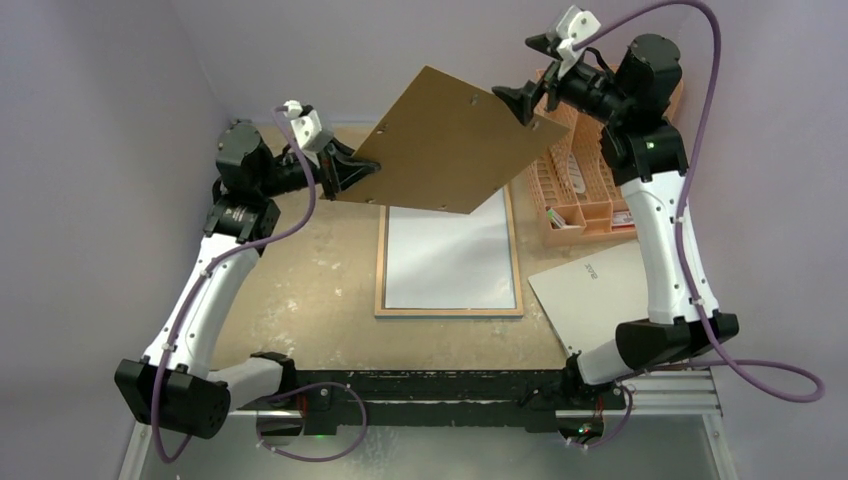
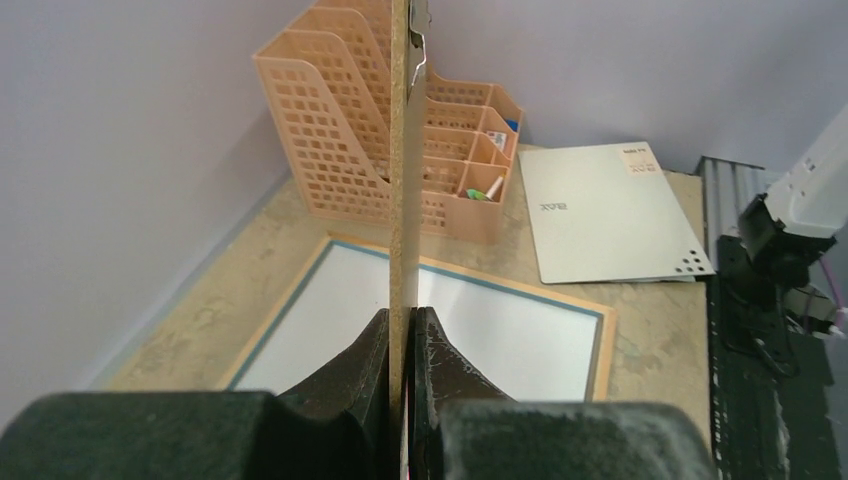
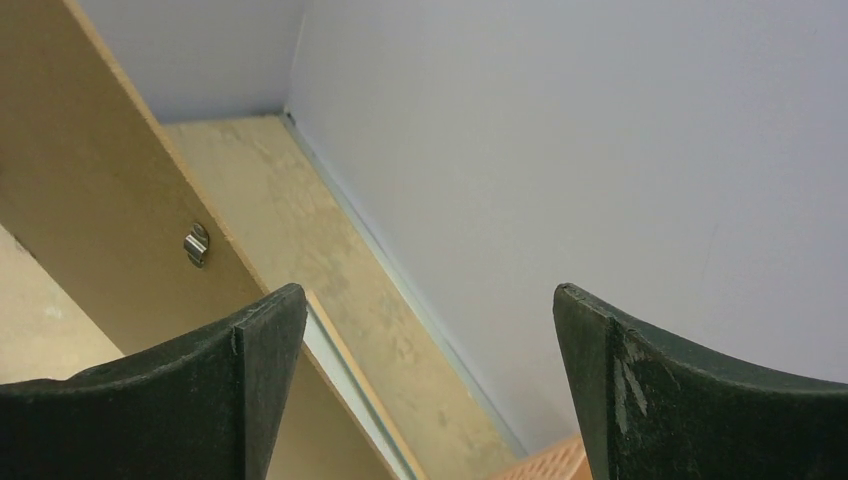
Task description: Put the photo into the frame
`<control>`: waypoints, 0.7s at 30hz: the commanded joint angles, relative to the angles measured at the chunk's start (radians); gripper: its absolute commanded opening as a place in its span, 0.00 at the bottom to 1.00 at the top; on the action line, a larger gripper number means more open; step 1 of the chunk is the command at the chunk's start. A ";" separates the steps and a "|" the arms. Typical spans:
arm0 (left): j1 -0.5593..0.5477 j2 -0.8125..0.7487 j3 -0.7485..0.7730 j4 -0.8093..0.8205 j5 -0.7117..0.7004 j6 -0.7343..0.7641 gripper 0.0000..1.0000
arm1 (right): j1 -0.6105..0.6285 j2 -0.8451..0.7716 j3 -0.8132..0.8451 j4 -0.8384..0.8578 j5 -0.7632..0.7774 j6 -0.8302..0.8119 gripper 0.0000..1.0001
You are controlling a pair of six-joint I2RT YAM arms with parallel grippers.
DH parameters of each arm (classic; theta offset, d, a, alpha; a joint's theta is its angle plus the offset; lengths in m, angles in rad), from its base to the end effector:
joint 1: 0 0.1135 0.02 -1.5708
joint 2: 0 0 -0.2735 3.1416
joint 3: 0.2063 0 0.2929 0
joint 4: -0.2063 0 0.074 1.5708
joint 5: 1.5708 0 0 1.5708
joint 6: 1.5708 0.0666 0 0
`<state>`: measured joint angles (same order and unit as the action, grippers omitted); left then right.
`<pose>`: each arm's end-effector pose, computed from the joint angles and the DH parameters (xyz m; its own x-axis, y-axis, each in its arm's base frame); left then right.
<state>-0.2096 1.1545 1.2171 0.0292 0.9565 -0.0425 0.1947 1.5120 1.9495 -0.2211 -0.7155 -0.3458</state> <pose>0.2857 -0.1164 0.4518 0.0507 -0.0358 -0.9981 0.9188 0.3933 0.0325 0.3443 0.1124 0.5890 0.4607 -0.1699 -0.8711 -0.6574 0.5941 -0.4636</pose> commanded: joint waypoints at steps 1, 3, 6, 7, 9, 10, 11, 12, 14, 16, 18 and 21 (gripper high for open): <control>-0.008 -0.001 0.040 0.225 0.108 -0.024 0.00 | 0.028 -0.055 -0.102 -0.158 -0.107 -0.093 0.97; -0.008 0.003 0.046 0.210 0.116 -0.020 0.00 | 0.029 -0.093 -0.138 -0.094 -0.061 -0.039 0.97; -0.008 0.006 0.053 0.178 0.113 0.008 0.00 | 0.028 -0.145 -0.171 -0.005 0.011 0.043 0.97; -0.008 0.007 0.057 0.167 0.109 0.015 0.00 | 0.028 -0.156 -0.177 0.026 0.050 0.084 0.97; -0.008 0.013 0.064 0.164 0.101 0.014 0.00 | 0.028 -0.151 -0.143 0.050 0.183 0.175 0.97; -0.008 0.017 0.065 0.175 0.090 -0.005 0.00 | 0.028 -0.138 -0.111 0.044 0.263 0.216 0.97; -0.008 0.026 0.068 0.203 0.087 -0.035 0.00 | 0.028 -0.128 -0.085 0.034 0.319 0.234 0.97; -0.008 0.034 0.071 0.234 0.092 -0.070 0.00 | 0.028 -0.126 -0.075 0.032 0.340 0.237 0.96; -0.008 0.046 0.071 0.278 0.100 -0.104 0.00 | 0.029 -0.141 -0.086 0.050 0.319 0.232 0.97; -0.008 0.058 0.077 0.274 0.087 -0.105 0.00 | 0.028 -0.152 -0.087 0.053 0.290 0.244 0.97; -0.008 0.072 0.087 0.263 0.082 -0.105 0.00 | 0.027 -0.163 -0.093 0.054 0.262 0.246 0.97; -0.008 0.087 0.089 0.273 0.080 -0.109 0.00 | 0.028 -0.178 -0.111 0.048 0.249 0.240 0.97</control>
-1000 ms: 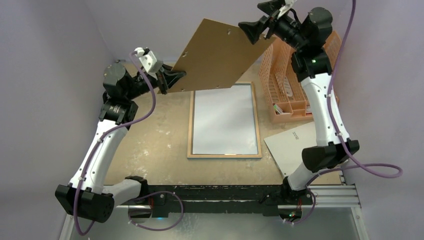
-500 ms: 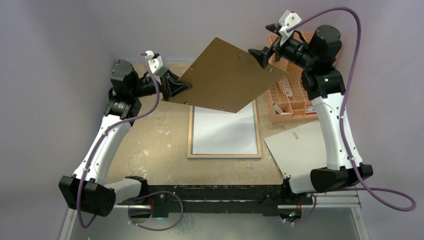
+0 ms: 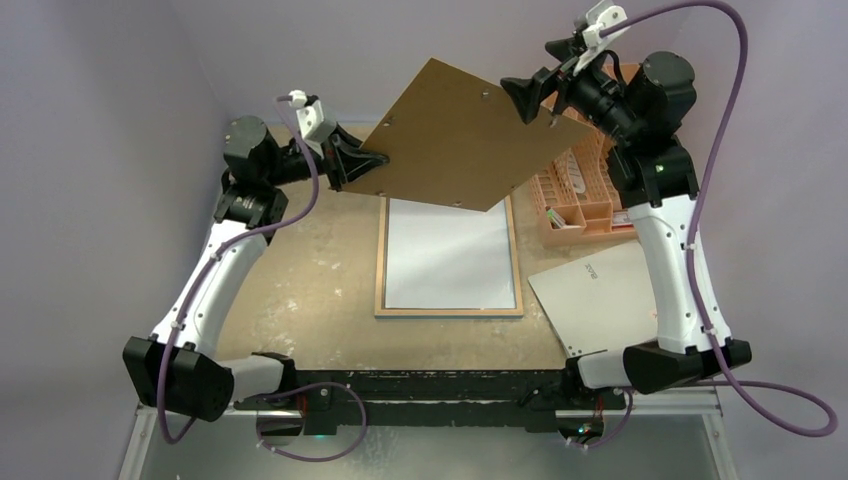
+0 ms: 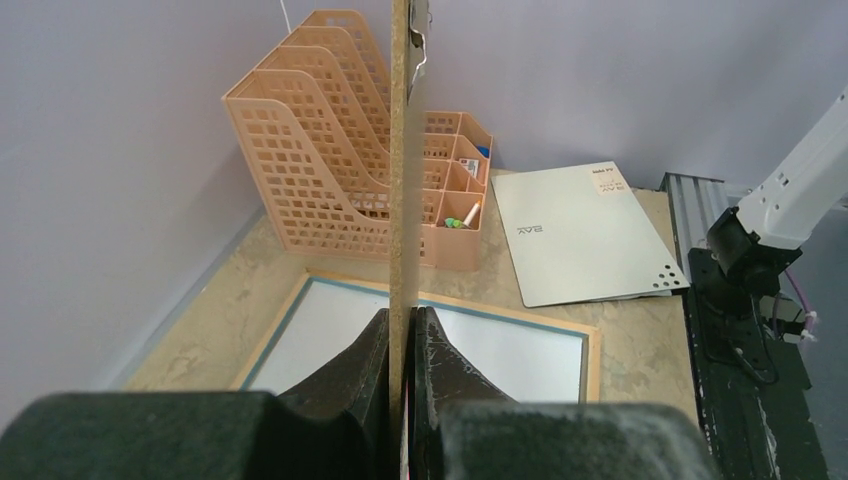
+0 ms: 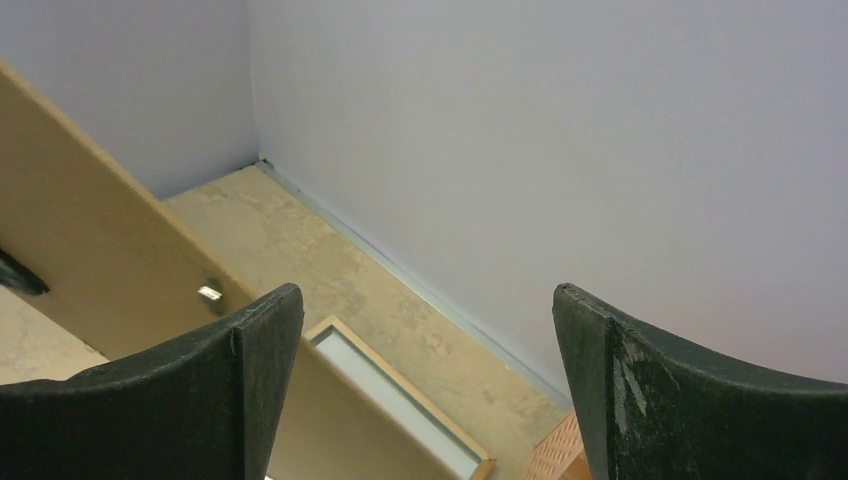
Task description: Put the photo into the frame
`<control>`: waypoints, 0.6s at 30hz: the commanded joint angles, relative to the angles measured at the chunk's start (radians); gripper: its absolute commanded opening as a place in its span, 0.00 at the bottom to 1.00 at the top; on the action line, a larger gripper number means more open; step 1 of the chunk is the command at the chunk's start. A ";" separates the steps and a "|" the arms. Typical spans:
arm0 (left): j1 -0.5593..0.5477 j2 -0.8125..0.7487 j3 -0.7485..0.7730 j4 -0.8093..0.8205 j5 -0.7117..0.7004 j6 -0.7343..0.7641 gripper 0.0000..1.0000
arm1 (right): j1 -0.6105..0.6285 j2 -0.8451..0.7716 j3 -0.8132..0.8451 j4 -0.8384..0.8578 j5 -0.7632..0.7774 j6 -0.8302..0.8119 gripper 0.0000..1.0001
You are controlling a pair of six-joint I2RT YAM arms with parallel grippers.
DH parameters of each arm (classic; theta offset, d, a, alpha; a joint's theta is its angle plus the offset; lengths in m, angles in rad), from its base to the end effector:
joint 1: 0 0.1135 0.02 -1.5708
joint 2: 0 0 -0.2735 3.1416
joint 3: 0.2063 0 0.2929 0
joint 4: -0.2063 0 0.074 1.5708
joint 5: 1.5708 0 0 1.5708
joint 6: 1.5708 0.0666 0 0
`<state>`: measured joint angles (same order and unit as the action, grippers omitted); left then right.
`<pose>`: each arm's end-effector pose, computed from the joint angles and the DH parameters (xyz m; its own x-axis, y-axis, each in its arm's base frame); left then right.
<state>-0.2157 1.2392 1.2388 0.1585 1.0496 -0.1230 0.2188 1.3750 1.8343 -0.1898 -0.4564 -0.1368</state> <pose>0.3036 -0.1257 0.4489 0.0369 -0.0706 -0.9968 0.9549 0.2966 0.0144 0.3120 0.0994 0.5983 0.3406 -0.0497 -0.9389 -0.5684 0.7846 -0.2477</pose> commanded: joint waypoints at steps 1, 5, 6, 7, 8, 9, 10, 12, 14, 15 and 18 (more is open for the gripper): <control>-0.002 0.008 0.069 0.142 -0.015 -0.029 0.00 | 0.003 -0.046 -0.004 0.018 -0.002 0.031 0.97; -0.002 0.037 0.082 0.141 -0.016 -0.038 0.00 | 0.000 -0.042 0.003 0.027 0.172 0.091 0.96; -0.002 0.044 0.083 0.143 -0.013 -0.041 0.00 | -0.002 -0.045 -0.006 0.041 0.228 0.106 0.96; -0.002 0.048 0.084 0.147 -0.011 -0.040 0.00 | -0.007 -0.051 -0.016 0.058 0.253 0.108 0.96; -0.002 0.052 0.082 0.154 -0.006 -0.040 0.00 | -0.008 -0.054 -0.021 0.063 0.246 0.107 0.96; -0.002 0.054 0.082 0.160 -0.004 -0.040 0.00 | -0.011 -0.057 -0.023 0.065 0.233 0.106 0.96; -0.002 0.056 0.084 0.162 -0.004 -0.038 0.00 | -0.011 -0.058 -0.026 0.067 0.210 0.106 0.96; -0.002 0.062 0.090 0.162 -0.003 -0.037 0.00 | -0.011 -0.060 -0.032 0.059 0.158 0.099 0.96; -0.002 0.068 0.097 0.171 0.004 -0.047 0.00 | -0.011 -0.059 -0.038 0.027 0.053 0.067 0.96; -0.002 0.071 0.100 0.180 0.013 -0.052 0.00 | -0.011 -0.061 -0.047 0.007 -0.031 0.039 0.96; -0.002 0.075 0.110 0.181 0.031 -0.045 0.00 | -0.012 -0.094 -0.120 0.007 -0.203 -0.039 0.97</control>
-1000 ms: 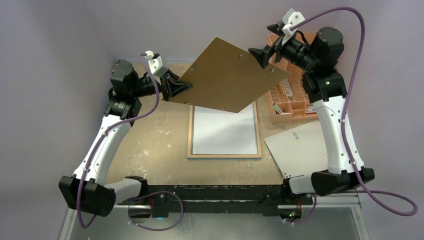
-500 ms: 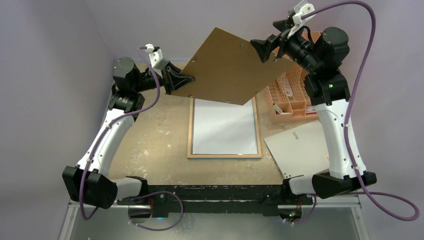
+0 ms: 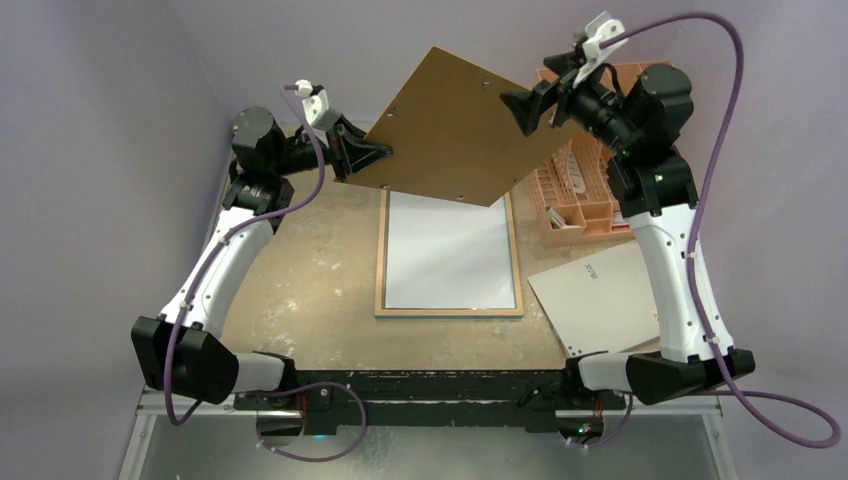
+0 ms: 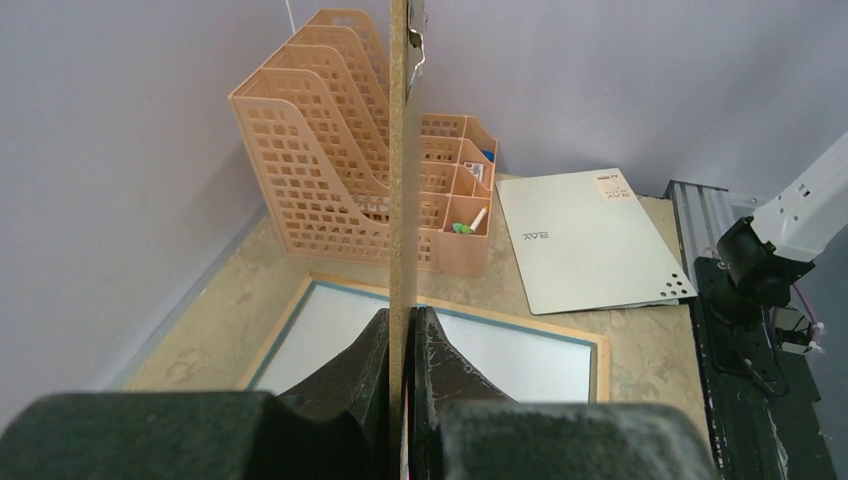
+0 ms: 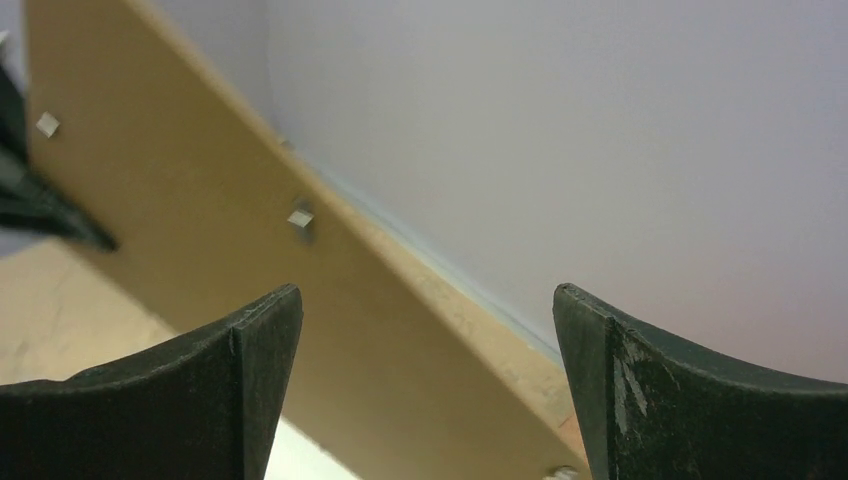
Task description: Put the photo into the frame
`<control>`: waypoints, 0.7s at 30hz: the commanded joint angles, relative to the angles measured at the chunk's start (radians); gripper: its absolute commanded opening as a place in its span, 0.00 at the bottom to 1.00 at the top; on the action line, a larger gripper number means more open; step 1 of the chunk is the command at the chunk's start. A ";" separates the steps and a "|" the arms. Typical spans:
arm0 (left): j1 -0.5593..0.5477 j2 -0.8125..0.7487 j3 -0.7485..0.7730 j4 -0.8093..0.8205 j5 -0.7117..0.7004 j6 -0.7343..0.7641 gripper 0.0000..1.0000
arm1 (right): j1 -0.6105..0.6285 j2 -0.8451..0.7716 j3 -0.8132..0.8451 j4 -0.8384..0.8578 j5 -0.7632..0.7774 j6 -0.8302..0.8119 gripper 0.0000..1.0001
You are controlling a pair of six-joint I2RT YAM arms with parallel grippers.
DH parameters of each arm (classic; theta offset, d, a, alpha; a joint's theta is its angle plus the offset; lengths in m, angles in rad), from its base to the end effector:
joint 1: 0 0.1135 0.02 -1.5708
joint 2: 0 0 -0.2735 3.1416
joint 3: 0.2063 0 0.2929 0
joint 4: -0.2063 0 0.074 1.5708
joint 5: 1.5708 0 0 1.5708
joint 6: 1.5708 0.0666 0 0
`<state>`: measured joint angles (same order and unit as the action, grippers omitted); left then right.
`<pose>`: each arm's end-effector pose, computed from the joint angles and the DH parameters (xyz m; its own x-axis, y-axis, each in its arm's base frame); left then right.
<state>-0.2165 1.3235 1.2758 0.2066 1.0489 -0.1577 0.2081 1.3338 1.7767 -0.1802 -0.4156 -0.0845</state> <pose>0.3276 -0.1312 0.4419 0.0045 -0.0812 -0.9967 0.9556 0.2939 -0.0196 0.3070 0.0923 0.5915 0.3013 -0.0153 -0.9534 -0.5470 0.8162 -0.1860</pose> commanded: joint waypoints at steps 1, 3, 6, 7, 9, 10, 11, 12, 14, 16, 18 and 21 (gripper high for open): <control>-0.001 -0.008 0.081 0.124 0.046 0.004 0.00 | 0.000 -0.058 -0.074 -0.013 -0.278 -0.127 0.98; 0.000 -0.009 0.101 0.078 0.094 0.057 0.00 | 0.000 -0.052 -0.082 -0.040 -0.308 -0.178 0.98; 0.019 -0.015 0.140 -0.055 0.152 0.186 0.00 | -0.001 -0.029 -0.056 -0.060 -0.244 -0.204 0.97; 0.032 -0.015 0.145 -0.072 0.168 0.206 0.00 | -0.001 -0.023 -0.042 -0.071 -0.231 -0.216 0.97; 0.059 -0.019 0.148 -0.072 0.202 0.210 0.00 | 0.000 -0.016 -0.034 -0.084 -0.229 -0.236 0.97; 0.074 -0.021 0.149 -0.069 0.218 0.210 0.00 | -0.001 -0.014 -0.034 -0.090 -0.236 -0.247 0.97; 0.091 -0.021 0.152 -0.063 0.237 0.210 0.00 | -0.001 -0.010 -0.033 -0.110 -0.251 -0.256 0.96; 0.114 -0.019 0.158 -0.053 0.272 0.201 0.00 | -0.001 -0.004 -0.032 -0.135 -0.274 -0.270 0.95; 0.142 -0.004 0.176 -0.025 0.347 0.171 0.00 | 0.000 0.007 -0.035 -0.169 -0.329 -0.288 0.92; 0.159 0.015 0.200 0.019 0.409 0.118 0.00 | 0.001 0.014 -0.047 -0.177 -0.396 -0.286 0.86; 0.177 0.029 0.216 0.049 0.453 0.085 0.00 | 0.001 0.017 -0.061 -0.172 -0.423 -0.276 0.79; 0.189 0.031 0.216 0.083 0.481 0.074 0.00 | 0.001 0.028 -0.056 -0.163 -0.441 -0.246 0.71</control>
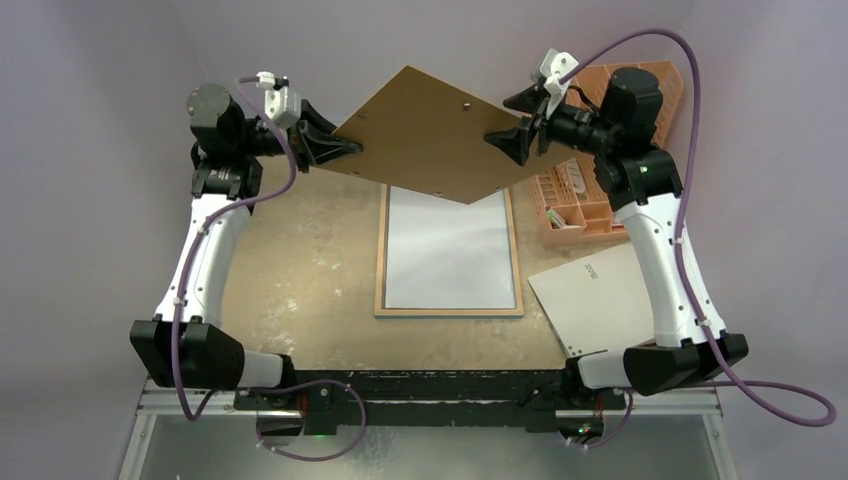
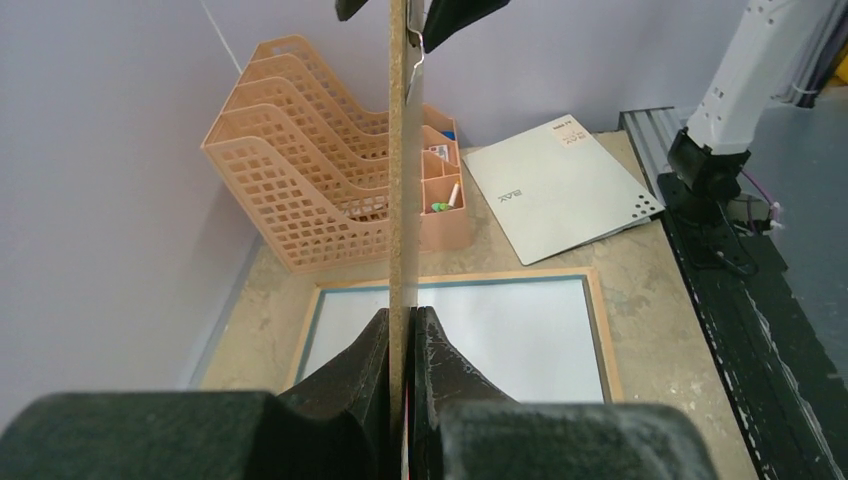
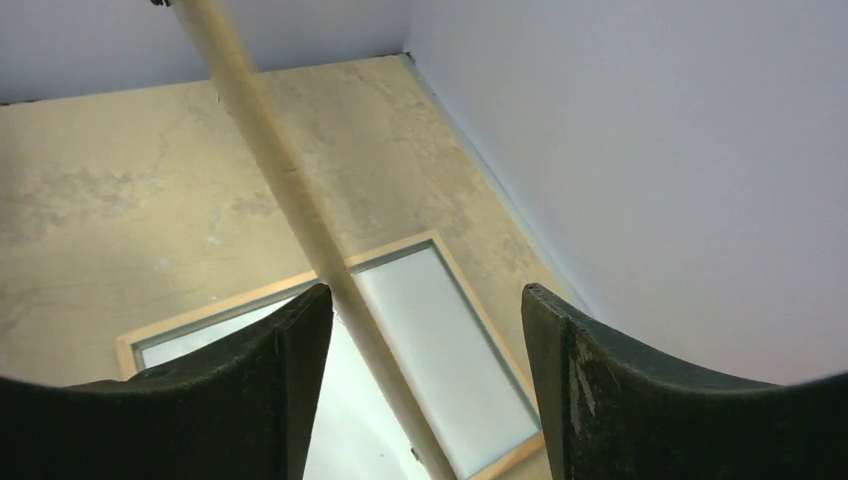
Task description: Put the photo into the frame
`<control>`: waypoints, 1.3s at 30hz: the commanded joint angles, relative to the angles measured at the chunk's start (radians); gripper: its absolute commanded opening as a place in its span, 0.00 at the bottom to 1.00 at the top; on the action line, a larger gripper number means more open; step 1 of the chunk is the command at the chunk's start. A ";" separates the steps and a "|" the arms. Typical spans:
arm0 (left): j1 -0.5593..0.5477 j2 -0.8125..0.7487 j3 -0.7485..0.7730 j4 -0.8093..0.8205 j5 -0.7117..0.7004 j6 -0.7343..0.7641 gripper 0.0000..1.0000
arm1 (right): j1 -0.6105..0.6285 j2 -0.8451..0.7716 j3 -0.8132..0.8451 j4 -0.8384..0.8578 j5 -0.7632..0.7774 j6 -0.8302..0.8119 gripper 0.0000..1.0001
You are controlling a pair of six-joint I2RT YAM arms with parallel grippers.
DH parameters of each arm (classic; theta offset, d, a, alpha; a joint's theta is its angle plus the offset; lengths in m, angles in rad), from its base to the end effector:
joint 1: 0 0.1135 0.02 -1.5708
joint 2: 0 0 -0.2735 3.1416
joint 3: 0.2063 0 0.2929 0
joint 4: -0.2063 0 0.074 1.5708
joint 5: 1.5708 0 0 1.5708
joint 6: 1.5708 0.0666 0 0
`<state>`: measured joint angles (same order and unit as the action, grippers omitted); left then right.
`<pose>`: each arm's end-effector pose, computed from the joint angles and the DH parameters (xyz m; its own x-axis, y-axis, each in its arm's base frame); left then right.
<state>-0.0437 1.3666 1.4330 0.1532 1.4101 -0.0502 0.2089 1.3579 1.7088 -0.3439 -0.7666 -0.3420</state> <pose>0.3261 -0.0801 0.4786 0.1687 -0.0154 -0.9855 0.9792 0.1171 0.1658 0.3160 0.1142 0.5366 0.2841 -0.1867 -0.9404 -0.7777 0.5288 -0.3399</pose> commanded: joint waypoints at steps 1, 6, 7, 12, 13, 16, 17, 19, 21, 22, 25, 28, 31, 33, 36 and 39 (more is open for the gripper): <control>0.016 -0.010 0.057 0.146 0.136 -0.035 0.00 | 0.001 0.009 0.015 0.005 -0.104 0.017 0.69; 0.025 0.012 0.048 0.257 0.148 -0.122 0.00 | 0.001 0.039 0.054 -0.003 -0.164 0.036 0.60; 0.027 0.017 0.047 0.277 0.148 -0.136 0.00 | 0.001 0.041 0.057 -0.006 -0.169 0.037 0.57; 0.032 0.035 0.042 0.349 0.150 -0.211 0.00 | 0.010 0.042 0.058 -0.045 -0.180 0.012 0.32; 0.031 0.035 0.039 0.350 0.146 -0.212 0.00 | 0.013 0.045 0.056 -0.049 -0.182 0.008 0.28; 0.031 0.039 0.028 0.352 0.131 -0.212 0.00 | 0.022 0.066 0.066 -0.064 -0.194 -0.004 0.16; 0.031 0.040 0.025 0.353 0.128 -0.212 0.00 | 0.023 0.075 0.072 -0.069 -0.199 -0.007 0.13; 0.034 0.044 0.020 0.355 0.121 -0.212 0.00 | 0.026 0.091 0.084 -0.076 -0.219 -0.014 0.06; 0.036 0.045 0.013 0.362 0.106 -0.212 0.01 | 0.026 0.101 0.087 -0.074 -0.239 -0.015 0.00; 0.038 0.042 0.008 0.371 0.089 -0.212 0.08 | 0.026 0.102 0.086 -0.068 -0.247 -0.013 0.00; 0.042 0.009 -0.026 0.362 -0.014 -0.152 0.32 | 0.026 0.086 0.038 0.008 -0.260 0.037 0.00; 0.042 -0.048 -0.039 0.121 -0.149 0.137 0.54 | 0.024 0.049 -0.071 0.219 -0.319 0.199 0.00; 0.042 -0.087 -0.058 -0.002 -0.297 0.330 0.62 | 0.025 0.034 -0.219 0.568 -0.412 0.507 0.00; 0.042 -0.104 -0.080 0.008 -0.403 0.342 0.67 | 0.025 0.036 -0.325 0.859 -0.424 0.720 0.00; 0.042 -0.127 -0.107 0.049 -0.529 0.325 0.76 | 0.024 0.069 -0.387 0.973 -0.388 0.883 0.00; 0.042 -0.151 -0.149 0.116 -0.622 0.299 0.85 | 0.025 0.112 -0.373 0.929 -0.335 0.884 0.00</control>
<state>-0.0006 1.2465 1.3296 0.2161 0.9909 0.2077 0.2352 1.4582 1.3056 0.3305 -1.1439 0.3439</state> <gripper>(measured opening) 0.801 0.019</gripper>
